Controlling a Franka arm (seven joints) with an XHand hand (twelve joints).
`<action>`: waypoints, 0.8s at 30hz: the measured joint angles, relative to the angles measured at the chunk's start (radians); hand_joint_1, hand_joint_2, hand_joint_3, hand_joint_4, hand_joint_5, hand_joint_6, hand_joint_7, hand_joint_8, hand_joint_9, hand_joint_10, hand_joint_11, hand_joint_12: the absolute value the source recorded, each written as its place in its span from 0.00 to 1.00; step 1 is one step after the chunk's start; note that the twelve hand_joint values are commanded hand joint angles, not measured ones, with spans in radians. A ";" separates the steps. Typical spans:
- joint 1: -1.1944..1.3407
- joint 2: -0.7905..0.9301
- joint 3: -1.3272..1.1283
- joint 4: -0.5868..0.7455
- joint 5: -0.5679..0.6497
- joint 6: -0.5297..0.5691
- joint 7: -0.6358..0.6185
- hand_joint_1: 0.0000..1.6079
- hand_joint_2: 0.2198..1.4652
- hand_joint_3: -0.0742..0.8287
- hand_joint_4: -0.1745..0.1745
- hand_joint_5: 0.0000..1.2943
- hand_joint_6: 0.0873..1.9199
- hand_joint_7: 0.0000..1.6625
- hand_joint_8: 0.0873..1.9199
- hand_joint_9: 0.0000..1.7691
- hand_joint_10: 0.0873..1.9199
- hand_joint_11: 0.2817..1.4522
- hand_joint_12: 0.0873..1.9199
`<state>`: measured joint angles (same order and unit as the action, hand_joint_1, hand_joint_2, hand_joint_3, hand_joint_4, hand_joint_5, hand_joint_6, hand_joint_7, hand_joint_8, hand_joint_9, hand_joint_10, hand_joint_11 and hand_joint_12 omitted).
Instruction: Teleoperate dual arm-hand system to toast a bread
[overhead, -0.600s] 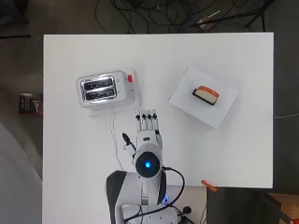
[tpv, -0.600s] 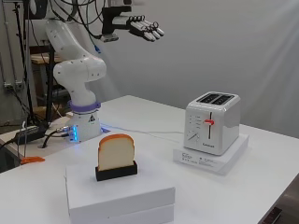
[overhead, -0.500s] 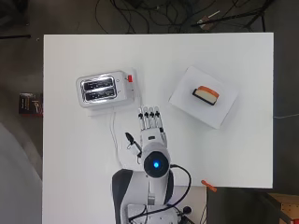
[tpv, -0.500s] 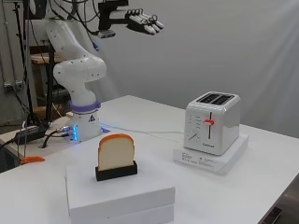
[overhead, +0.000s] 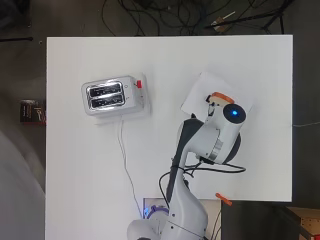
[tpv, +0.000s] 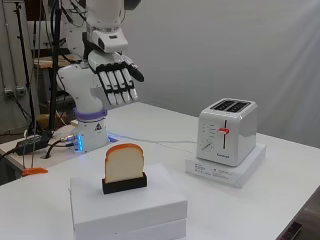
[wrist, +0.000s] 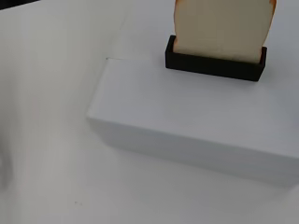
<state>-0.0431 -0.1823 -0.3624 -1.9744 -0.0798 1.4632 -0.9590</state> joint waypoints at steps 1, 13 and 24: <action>-0.006 0.036 -0.015 0.008 0.005 0.013 -0.008 0.00 0.79 0.09 0.60 0.34 0.00 0.28 0.00 0.31 0.00 0.16 0.00; -0.077 0.295 -0.066 0.139 0.112 0.170 -0.151 0.09 0.83 0.09 0.64 0.39 0.00 0.25 0.00 0.28 0.00 0.17 0.00; -0.140 0.478 -0.042 0.264 0.152 0.100 -0.354 0.20 0.69 0.06 0.33 0.27 0.00 0.25 0.00 0.27 0.00 0.12 0.00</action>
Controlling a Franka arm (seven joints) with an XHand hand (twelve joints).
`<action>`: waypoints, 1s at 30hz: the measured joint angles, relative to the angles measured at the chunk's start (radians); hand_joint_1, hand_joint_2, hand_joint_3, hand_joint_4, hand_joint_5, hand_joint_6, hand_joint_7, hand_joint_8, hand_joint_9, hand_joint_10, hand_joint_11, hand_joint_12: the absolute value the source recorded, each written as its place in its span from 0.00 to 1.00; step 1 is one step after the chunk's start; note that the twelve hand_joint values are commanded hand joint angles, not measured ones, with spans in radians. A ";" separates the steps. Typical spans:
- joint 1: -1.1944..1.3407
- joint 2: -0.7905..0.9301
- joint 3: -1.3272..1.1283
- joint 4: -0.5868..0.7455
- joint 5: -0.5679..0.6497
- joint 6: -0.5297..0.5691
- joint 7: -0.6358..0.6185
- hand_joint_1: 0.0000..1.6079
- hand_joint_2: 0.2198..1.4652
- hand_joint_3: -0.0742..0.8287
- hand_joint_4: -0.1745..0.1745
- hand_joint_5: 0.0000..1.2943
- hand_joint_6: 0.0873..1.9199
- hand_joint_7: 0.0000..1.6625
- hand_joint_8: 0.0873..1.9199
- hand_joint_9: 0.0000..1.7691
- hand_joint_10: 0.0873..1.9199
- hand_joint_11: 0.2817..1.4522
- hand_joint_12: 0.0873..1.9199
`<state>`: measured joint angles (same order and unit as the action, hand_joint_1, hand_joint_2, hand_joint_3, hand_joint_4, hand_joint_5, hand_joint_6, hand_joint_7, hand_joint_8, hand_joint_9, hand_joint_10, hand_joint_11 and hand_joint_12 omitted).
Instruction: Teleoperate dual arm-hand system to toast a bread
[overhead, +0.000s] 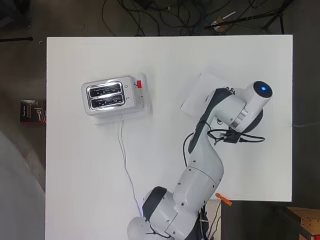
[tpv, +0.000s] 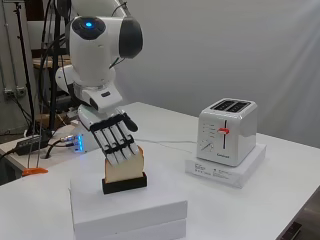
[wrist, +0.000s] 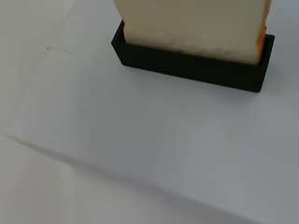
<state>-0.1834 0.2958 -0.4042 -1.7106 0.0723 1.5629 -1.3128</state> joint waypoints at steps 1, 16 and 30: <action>-0.007 0.018 0.005 0.020 0.002 -0.018 -0.017 0.20 0.68 0.06 0.32 0.26 0.00 0.25 0.00 0.27 0.00 0.12 0.00; -0.026 0.030 0.032 -0.025 -0.015 0.042 0.022 0.71 0.80 0.08 0.23 0.59 0.62 0.56 0.62 0.61 0.73 0.24 0.75; 0.033 -0.114 0.319 0.100 0.017 0.009 0.006 0.73 0.83 0.08 0.17 0.45 0.74 0.53 0.65 0.64 0.17 0.38 0.12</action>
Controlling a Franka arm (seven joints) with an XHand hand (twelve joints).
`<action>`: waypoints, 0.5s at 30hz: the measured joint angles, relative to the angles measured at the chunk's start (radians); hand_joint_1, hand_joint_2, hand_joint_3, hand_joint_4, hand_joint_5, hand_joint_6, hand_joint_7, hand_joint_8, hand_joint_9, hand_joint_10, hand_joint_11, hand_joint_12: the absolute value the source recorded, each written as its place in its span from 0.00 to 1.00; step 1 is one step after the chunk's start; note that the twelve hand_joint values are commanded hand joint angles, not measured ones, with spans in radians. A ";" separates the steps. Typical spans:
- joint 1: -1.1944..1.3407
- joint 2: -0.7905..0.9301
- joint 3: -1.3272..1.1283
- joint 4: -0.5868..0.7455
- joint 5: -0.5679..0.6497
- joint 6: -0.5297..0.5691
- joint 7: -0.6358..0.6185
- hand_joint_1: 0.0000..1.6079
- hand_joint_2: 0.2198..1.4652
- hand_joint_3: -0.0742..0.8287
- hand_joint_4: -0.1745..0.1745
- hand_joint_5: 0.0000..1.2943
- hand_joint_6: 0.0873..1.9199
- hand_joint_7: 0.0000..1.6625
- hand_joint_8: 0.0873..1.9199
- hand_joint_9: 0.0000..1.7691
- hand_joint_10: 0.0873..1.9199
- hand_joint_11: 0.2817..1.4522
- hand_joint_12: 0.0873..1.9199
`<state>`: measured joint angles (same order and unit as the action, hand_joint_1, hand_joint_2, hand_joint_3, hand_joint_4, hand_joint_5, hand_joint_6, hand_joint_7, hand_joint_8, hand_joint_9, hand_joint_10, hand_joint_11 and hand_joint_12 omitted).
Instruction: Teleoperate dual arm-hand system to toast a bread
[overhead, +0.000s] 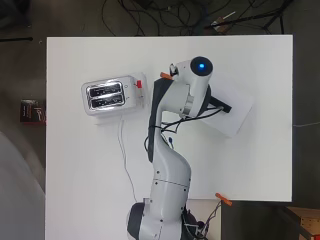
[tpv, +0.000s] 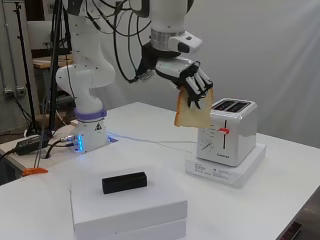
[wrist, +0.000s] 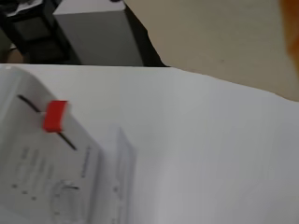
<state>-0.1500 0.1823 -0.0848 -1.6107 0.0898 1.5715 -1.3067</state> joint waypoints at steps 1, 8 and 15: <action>0.010 -0.004 0.049 -0.004 0.004 0.001 0.000 0.73 0.83 0.08 0.19 0.46 0.73 0.54 0.64 0.66 0.13 0.39 0.09; 0.066 -0.044 0.292 -0.070 0.014 0.034 0.025 0.72 0.81 0.08 0.40 0.52 0.74 0.54 0.56 0.69 0.00 0.41 0.00; 0.095 -0.033 0.384 -0.095 0.047 0.104 -0.050 0.75 0.77 0.08 0.27 0.56 0.67 0.61 0.49 0.77 0.00 0.32 0.34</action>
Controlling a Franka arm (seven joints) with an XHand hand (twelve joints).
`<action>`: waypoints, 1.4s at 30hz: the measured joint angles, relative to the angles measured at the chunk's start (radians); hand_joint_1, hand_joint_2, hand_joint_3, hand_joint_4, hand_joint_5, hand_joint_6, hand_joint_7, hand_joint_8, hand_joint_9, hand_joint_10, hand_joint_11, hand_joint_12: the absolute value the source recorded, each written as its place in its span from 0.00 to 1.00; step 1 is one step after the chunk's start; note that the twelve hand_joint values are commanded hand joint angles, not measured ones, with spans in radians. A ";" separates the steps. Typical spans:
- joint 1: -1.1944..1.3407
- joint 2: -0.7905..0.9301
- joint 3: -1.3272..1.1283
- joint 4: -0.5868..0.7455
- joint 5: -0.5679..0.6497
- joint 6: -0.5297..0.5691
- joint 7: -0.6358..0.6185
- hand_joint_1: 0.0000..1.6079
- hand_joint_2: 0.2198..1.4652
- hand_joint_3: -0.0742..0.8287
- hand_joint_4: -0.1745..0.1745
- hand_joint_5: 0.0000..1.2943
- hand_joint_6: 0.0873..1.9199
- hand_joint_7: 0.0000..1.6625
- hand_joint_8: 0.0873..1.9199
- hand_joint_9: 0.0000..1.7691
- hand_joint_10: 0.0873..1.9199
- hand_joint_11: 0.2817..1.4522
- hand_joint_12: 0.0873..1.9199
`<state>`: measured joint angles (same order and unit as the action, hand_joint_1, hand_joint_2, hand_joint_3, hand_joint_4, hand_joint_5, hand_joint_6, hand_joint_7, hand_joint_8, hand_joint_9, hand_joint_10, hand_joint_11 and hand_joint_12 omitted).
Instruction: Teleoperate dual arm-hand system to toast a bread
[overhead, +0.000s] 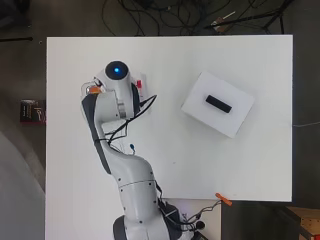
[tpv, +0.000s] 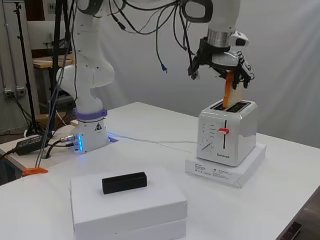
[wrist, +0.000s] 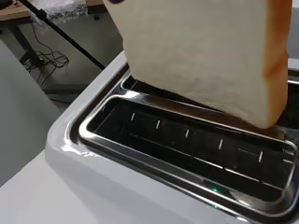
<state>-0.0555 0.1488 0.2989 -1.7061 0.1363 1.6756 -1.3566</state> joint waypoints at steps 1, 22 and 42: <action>0.004 0.002 0.011 -0.002 -0.005 0.010 0.000 0.75 0.77 0.08 0.26 0.55 0.69 0.62 0.47 0.76 0.00 0.31 0.31; 0.017 0.060 -0.025 0.021 -0.055 0.071 -0.037 0.77 0.76 0.08 0.00 0.59 0.57 0.62 0.55 0.69 0.39 0.28 0.60; 0.022 0.075 -0.062 0.032 -0.061 0.081 -0.113 0.16 0.60 0.07 0.35 0.16 0.11 0.23 0.07 0.34 0.00 0.14 0.04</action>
<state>-0.0335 0.2238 0.2372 -1.6745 0.0751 1.7571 -1.4700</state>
